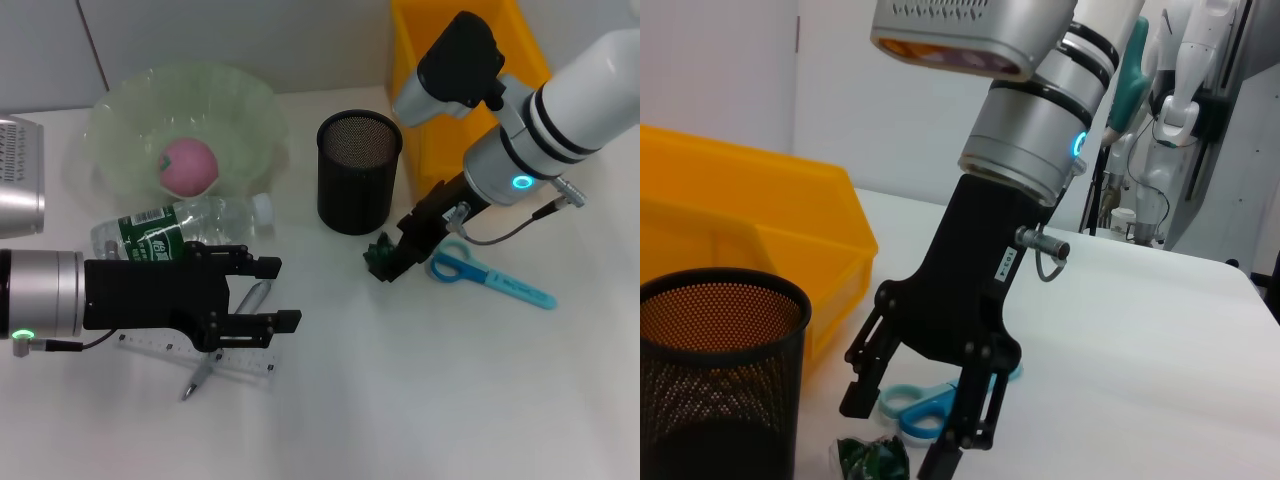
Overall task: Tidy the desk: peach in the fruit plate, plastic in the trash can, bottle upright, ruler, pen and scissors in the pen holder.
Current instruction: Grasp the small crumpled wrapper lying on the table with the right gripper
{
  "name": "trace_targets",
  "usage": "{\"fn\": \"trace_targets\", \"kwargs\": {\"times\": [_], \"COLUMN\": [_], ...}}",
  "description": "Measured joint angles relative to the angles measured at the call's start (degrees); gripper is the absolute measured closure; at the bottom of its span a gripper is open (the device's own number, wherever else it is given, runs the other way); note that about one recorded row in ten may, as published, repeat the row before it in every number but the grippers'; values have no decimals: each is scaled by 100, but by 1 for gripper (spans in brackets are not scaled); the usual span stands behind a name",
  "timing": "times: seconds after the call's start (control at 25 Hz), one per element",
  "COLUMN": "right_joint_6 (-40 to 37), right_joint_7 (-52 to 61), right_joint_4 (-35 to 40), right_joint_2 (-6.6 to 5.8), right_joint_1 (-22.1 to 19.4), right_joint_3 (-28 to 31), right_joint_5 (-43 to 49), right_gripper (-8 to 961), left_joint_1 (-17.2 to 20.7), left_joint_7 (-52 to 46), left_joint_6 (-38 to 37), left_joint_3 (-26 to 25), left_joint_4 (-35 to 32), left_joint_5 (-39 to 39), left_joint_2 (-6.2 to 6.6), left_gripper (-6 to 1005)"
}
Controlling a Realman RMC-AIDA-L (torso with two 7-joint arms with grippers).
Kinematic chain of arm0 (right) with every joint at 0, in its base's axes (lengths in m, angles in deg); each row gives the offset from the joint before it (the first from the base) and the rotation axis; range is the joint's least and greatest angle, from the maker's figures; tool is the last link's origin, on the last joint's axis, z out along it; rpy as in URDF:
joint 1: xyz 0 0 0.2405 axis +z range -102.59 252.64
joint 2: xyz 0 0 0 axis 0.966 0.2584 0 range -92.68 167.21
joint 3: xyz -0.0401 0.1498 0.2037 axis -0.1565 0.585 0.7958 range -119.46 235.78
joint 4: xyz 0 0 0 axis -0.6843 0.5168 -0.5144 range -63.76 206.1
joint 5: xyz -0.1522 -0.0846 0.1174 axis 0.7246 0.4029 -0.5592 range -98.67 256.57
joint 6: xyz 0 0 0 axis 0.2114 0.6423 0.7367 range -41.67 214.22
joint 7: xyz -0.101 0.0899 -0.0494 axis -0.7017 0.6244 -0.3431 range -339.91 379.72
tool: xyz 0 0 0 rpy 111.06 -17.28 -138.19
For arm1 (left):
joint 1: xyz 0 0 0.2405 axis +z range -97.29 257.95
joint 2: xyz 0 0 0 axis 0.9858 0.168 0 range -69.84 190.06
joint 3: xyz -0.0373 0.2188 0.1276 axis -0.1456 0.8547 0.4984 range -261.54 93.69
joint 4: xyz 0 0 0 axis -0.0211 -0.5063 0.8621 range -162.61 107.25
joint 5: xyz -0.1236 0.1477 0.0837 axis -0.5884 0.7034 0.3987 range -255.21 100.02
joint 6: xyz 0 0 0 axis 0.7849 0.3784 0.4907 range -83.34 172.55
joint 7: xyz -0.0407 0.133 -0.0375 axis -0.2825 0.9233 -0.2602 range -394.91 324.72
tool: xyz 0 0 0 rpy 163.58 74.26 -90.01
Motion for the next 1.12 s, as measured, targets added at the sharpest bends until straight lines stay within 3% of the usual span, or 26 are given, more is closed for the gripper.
{"fn": "trace_targets", "kwargs": {"times": [1.04, 1.12], "right_joint_6": [392, 390], "right_joint_7": [-13, -13], "right_joint_4": [-454, -445], "right_joint_2": [14, 16], "right_joint_1": [63, 63], "right_joint_3": [-114, -115], "right_joint_5": [-111, -164], "right_gripper": [148, 247], "left_joint_1": [39, 42], "left_joint_7": [46, 47], "left_joint_6": [0, 0], "left_joint_3": [0, 0], "left_joint_4": [12, 10], "left_joint_5": [1, 0], "left_joint_2": [0, 0], "left_gripper": [303, 302]}}
